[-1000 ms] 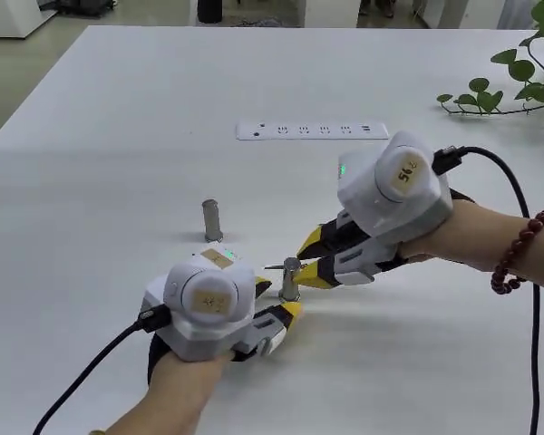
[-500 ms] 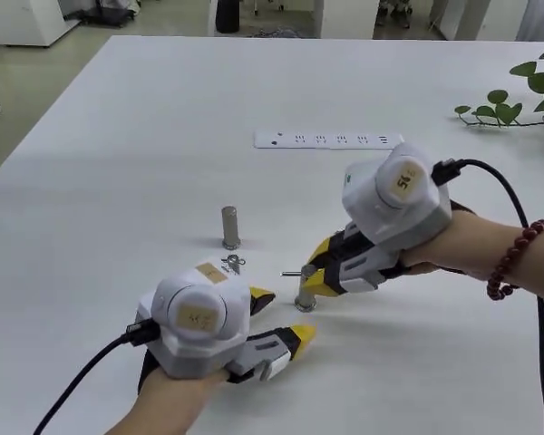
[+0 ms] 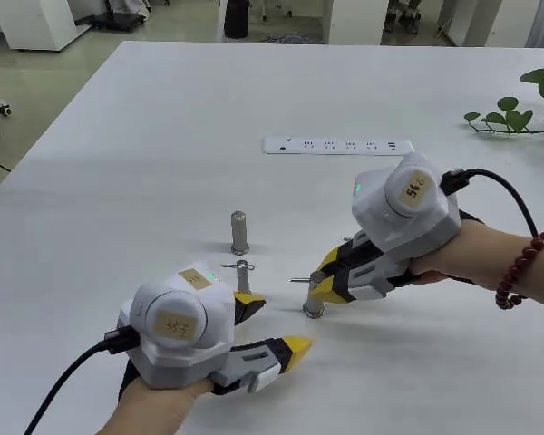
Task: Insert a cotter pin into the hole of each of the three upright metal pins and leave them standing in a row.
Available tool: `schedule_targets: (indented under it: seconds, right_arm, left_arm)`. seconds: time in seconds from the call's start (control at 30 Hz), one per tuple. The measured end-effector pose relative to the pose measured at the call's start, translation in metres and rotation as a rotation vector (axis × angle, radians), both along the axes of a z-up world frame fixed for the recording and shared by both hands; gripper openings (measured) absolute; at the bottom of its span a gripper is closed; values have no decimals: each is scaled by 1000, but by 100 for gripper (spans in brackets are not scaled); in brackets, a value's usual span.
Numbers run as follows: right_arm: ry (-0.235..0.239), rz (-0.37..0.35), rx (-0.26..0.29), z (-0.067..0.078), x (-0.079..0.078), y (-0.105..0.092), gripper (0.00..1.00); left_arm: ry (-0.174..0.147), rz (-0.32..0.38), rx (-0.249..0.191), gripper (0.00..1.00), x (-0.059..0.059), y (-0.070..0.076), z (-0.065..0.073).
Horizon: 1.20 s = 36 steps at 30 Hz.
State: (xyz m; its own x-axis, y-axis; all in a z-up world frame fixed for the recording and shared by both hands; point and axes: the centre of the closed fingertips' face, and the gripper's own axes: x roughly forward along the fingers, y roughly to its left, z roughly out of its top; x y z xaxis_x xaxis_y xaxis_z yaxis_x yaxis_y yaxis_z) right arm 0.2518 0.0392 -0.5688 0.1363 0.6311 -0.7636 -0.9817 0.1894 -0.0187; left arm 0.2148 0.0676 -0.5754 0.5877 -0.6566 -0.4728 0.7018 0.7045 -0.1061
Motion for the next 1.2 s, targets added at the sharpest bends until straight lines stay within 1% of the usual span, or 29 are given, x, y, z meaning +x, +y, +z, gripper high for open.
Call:
schedule_targets:
  seconds: [0.13, 0.2, 0.23, 0.27, 0.4, 0.5, 0.57, 0.6, 0.63, 0.73, 0.8, 0.87, 0.9, 1.0, 1.1, 1.2]
  right_arm:
    - [-2, 2, 7, -1, 0, 2, 9]
    - [1, 1, 11, -1, 1, 3, 9]
    - [1, 4, 12, -1, 0, 3, 9]
    - [0, 6, 12, -1, 0, 3, 9]
    - [3, 3, 15, -1, 0, 3, 9]
    - [4, -4, 21, -1, 0, 3, 8]
    - [14, -14, 30, -1, 1, 3, 8]
    - [27, -31, 32, -1, 1, 3, 8]
    - [33, -41, 31, -1, 1, 2, 8]
    - [33, -34, 27, -1, 1, 4, 8]
    - [32, -27, 28, 0, -1, 6, 8]
    - [19, -22, 33, 3, -2, 9, 8]
    - [17, -23, 34, 2, 0, 9, 8]
    - [12, -23, 32, 3, 1, 12, 8]
    - [7, -28, 32, 3, 3, 13, 8]
    - [-1, -33, 21, 2, 6, 12, 8]
  left_arm:
    - [-6, -8, 4, 47, -2, 1, 2]
    - [2, -11, -11, 50, -3, 0, 5]
    - [1, -13, -25, 51, -4, -1, 7]
    - [-4, -17, -27, 52, -5, -1, 9]
    - [-3, -21, -13, 54, -8, 1, 9]
    - [-1, -10, 2, 54, -11, 7, 9]
    - [-8, 1, 15, 54, -11, 12, 9]
    - [-9, 5, 18, 55, -12, 14, 9]
    - [-10, 10, 17, 56, -12, 15, 10]
    - [-18, 29, 15, 57, -13, 22, 13]
    - [-26, 30, 23, 57, -13, 25, 15]
    - [-30, 41, 18, 58, -9, 28, 17]
    - [-29, 48, 16, 59, -7, 30, 18]
    - [-39, 62, 19, 60, -4, 35, 20]
    - [-47, 85, 21, 62, -1, 44, 22]
    - [-54, 99, 17, 64, 2, 49, 25]
